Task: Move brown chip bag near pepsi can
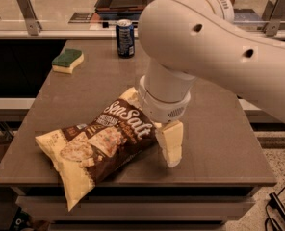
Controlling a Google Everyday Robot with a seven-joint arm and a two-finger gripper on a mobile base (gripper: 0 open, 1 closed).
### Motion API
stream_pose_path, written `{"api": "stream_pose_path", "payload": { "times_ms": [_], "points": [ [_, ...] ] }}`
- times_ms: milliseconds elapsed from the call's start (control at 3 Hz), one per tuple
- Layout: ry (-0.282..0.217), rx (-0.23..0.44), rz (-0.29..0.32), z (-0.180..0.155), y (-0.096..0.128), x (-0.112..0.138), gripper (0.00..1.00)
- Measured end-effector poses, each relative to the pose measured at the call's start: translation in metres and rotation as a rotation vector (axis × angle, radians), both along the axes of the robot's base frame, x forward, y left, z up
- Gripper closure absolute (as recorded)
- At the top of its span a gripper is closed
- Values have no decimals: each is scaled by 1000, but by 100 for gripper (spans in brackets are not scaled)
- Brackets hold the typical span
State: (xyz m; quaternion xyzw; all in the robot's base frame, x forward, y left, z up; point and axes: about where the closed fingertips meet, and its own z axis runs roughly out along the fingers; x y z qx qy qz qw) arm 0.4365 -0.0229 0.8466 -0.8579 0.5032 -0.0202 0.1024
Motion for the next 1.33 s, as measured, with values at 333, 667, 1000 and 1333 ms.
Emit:
{"api": "stream_pose_path", "payload": {
  "times_ms": [333,667,1000,1333],
  "points": [
    [4,-1,2,-1,1,0,0],
    [-4,-14,26,6,6,5,0],
    [-2,11,92,2,26,19,0],
    [20,61,133,-15,42,23,0]
  ]
}}
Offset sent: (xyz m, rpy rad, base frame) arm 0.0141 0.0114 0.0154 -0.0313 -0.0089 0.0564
